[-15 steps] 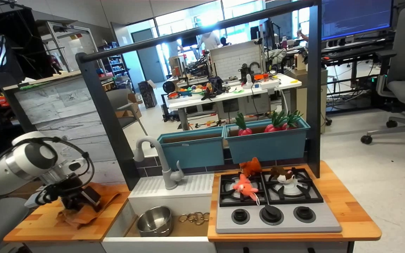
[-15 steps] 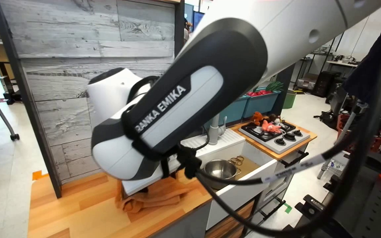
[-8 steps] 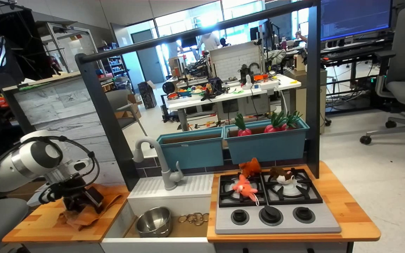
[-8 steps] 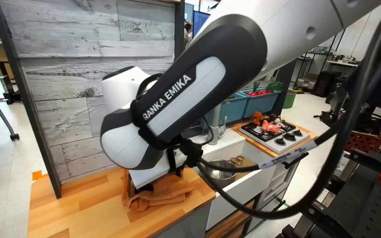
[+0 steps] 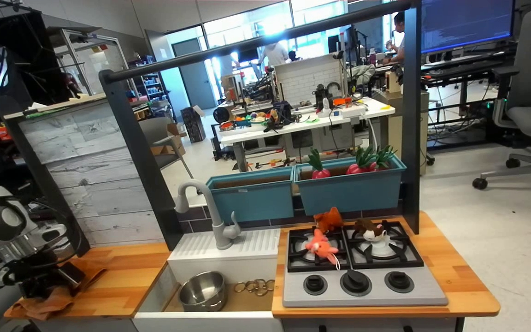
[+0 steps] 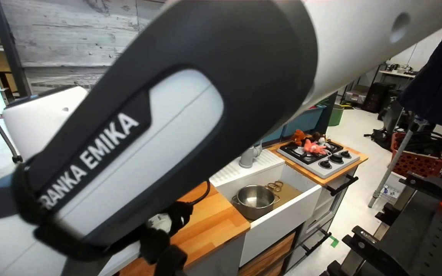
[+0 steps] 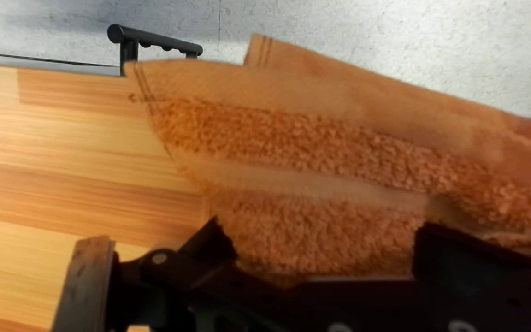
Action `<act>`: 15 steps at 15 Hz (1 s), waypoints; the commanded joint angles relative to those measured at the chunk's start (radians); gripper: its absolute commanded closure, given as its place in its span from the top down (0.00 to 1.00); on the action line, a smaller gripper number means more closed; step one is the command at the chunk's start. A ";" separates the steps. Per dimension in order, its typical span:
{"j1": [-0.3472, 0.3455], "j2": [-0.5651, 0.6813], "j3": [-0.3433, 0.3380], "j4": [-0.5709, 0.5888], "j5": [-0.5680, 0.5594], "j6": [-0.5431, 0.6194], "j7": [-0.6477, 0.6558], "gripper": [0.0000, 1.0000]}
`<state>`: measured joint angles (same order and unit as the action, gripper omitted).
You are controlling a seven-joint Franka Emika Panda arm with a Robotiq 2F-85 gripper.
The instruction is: Use the towel to wipe the table, then put the dolls in the silver pot one at a time
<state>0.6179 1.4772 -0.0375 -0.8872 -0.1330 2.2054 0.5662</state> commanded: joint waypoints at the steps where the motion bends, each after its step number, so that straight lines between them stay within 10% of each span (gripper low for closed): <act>1: -0.069 0.056 -0.002 0.013 0.031 -0.003 -0.011 1.00; 9: -0.262 0.056 -0.002 0.025 0.116 -0.042 0.029 1.00; 15: -0.210 0.060 0.033 0.018 0.083 -0.033 -0.041 1.00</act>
<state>0.3670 1.4766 -0.0307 -0.8842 -0.0372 2.1512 0.5621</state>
